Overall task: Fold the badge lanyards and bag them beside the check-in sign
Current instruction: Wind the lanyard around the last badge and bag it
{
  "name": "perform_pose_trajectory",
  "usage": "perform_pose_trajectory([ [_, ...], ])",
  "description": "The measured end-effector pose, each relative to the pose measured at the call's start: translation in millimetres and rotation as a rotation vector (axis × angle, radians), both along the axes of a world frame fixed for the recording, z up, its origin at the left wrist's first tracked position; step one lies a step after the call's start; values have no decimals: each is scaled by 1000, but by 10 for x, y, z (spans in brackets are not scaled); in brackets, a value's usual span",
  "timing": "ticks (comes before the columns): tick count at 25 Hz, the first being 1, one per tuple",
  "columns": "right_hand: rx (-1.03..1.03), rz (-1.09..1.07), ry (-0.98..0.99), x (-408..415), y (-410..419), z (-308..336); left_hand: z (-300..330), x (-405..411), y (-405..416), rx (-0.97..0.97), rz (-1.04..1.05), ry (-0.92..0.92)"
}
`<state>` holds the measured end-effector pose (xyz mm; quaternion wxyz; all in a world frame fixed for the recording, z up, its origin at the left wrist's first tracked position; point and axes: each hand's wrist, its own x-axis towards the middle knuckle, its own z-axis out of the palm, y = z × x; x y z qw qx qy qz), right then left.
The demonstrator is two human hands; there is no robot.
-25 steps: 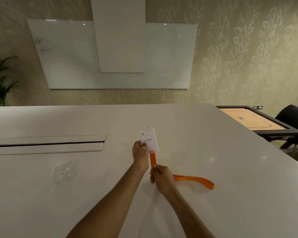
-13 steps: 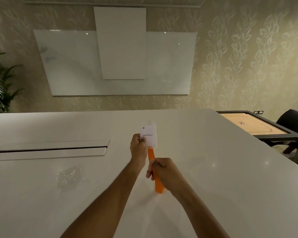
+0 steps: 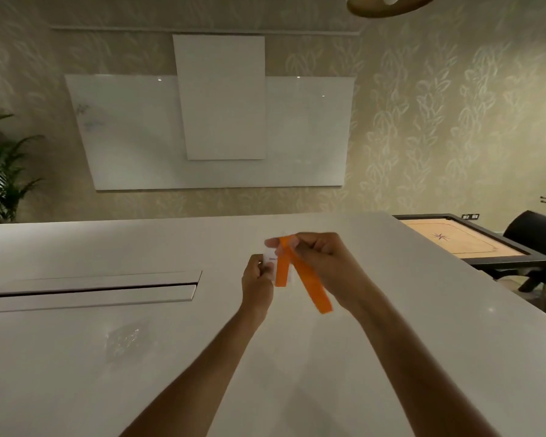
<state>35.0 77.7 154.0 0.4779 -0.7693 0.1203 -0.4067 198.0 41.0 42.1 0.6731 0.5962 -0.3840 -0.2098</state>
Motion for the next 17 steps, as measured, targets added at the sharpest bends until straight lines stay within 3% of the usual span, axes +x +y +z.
perform_pose_trajectory([
  [4,-64,-39,-65,-33,-124,227,-86,14,67,70,-89,-63],
  [12,-214,-350,11,-3,-441,288,-67,-22,179,140,-234,-160],
  [17,-443,-534,186,2,-768,143,-22,-77,261,179,-355,-259],
])
